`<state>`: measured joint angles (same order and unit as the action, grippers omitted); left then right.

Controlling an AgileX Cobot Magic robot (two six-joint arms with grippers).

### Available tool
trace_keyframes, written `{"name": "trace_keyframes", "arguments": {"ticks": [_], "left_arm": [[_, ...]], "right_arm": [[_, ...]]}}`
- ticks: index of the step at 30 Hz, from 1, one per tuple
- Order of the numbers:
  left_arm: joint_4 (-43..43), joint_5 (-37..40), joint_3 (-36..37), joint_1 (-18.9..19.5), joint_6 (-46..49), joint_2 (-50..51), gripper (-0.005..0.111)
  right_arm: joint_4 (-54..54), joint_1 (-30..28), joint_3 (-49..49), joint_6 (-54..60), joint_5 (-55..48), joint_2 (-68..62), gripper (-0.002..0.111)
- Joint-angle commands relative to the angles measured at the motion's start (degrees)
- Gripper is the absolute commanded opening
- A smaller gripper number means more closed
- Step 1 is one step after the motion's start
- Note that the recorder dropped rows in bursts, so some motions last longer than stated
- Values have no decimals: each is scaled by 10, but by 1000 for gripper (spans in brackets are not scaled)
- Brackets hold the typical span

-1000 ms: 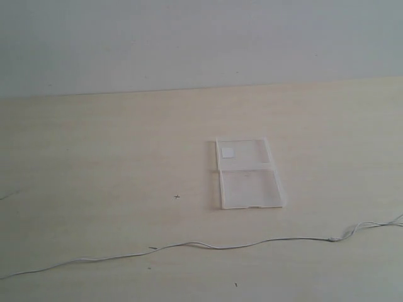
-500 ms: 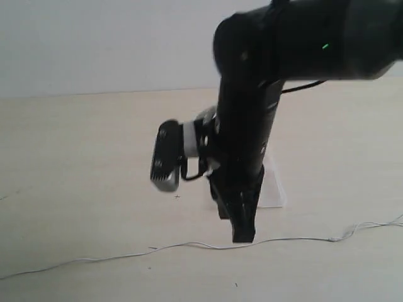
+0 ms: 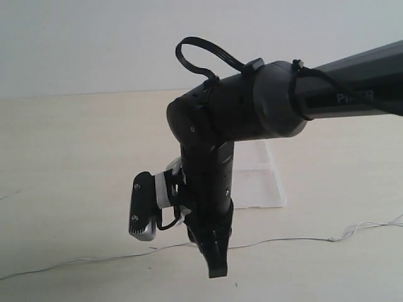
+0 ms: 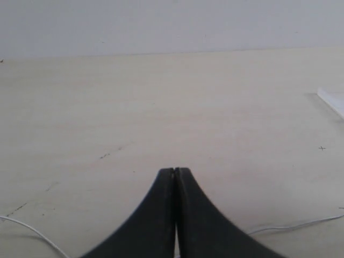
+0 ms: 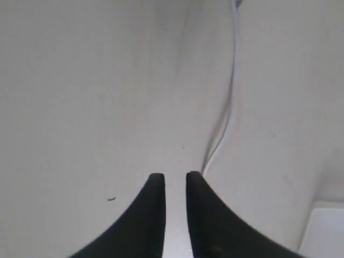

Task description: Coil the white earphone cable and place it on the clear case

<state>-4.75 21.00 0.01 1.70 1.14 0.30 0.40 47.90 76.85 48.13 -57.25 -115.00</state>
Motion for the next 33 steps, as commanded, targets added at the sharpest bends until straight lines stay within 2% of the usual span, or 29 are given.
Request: {"name": "trace_keyframes", "arguments": {"ticks": [1,3,5,18,19,25,33], "left_arm": [[-5,-7,0,1,0,-3,0],[-5,-7,0,1,0,-3,0],[-5,-7,0,1,0,-3,0],[-5,-7,0,1,0,-3,0],[-5,-7,0,1,0,-3,0],[-5,-7,0,1,0,-3,0],[-5,-7,0,1,0,-3,0]], "right_arm": [[14,1,2,-7,61,-5,35],[17,1,2,-21,84,-13,43],[15,1,2,-34,93,-25,47],[-15,1,2,-80,98,-58,45],[-15,1,2,-93,98,-58,43],[-18,1,2,-109,91,-75,0],[-24,1,3,-135,94,-56,0]]}}
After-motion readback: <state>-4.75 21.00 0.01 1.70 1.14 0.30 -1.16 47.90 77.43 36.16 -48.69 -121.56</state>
